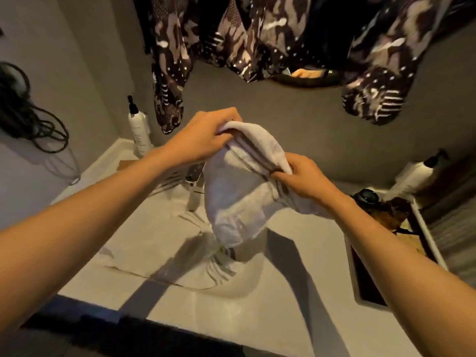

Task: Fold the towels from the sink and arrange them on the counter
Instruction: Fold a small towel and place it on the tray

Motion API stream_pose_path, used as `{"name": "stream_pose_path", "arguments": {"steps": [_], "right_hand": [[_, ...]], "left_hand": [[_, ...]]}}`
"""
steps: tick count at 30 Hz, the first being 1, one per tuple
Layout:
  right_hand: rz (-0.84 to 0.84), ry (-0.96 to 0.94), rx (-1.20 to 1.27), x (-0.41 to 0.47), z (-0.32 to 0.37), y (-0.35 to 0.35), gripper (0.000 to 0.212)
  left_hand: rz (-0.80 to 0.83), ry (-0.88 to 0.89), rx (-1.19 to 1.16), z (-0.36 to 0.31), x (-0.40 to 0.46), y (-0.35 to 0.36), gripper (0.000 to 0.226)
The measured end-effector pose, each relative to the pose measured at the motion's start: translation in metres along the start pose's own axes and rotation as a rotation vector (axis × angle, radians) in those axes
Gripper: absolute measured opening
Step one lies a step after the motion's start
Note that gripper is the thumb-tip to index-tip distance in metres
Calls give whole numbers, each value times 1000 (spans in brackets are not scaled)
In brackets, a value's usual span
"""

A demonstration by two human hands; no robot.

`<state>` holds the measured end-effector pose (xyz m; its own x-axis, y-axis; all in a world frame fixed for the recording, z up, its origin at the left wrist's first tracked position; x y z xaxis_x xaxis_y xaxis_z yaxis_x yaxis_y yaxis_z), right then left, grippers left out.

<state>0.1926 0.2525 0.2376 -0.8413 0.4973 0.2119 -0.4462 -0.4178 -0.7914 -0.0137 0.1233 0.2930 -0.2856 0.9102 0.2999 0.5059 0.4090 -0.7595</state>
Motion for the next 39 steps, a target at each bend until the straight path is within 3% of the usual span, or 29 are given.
{"name": "stream_pose_path", "arguments": {"steps": [5, 9, 12, 16, 20, 21, 23, 24, 26, 28, 32, 35, 39], "right_hand": [[-176, -83, -387, -64, -6, -104, 16], [-347, -160, -643, -142, -17, -132, 20], [-190, -181, -622, -208, -50, -87, 19], [242, 2, -552, -292, -111, 15, 20], [515, -6, -448, -358, -138, 85, 22], [531, -37, -446, -368, -143, 90, 24], [524, -60, -436, -376, -149, 90, 27], [520, -70, -425, -374, -151, 87, 28], [501, -37, -363, -367, -154, 78, 21], [448, 55, -262, -359, -157, 68, 14], [357, 222, -60, -376, -167, 48, 11], [442, 203, -21, -398, -169, 50, 9], [345, 286, 126, -417, -168, 64, 43]], "left_hand": [[-92, 71, 95, -77, 2, 11, 14], [-145, 100, 61, -129, -18, 50, 14], [-44, 53, 126, -119, -72, 112, 24], [436, -90, 416, -80, -177, 224, 25], [719, -66, 412, -48, -258, 282, 15], [738, -33, 406, -44, -267, 287, 7], [782, -67, 390, -42, -273, 290, 31], [775, -153, 365, -41, -273, 288, 33], [688, -334, 211, -45, -266, 283, 15], [548, -473, 4, -42, -255, 275, 31], [417, -661, -215, -41, -257, 255, 21], [502, -674, -153, -29, -276, 256, 35], [675, -747, -185, -26, -292, 257, 29]]}}
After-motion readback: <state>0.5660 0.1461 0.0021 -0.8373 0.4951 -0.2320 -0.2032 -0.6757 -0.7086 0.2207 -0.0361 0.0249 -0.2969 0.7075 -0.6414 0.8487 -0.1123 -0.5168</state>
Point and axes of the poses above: each hand's wrist, its own x-axis towards the middle knuckle, its own y-axis out of the palm, z = x × y, the point moved 1 cm from there along x, towards the middle knuckle, and after that the axes turned 10 degrees about -y, right-handed, at the moved point
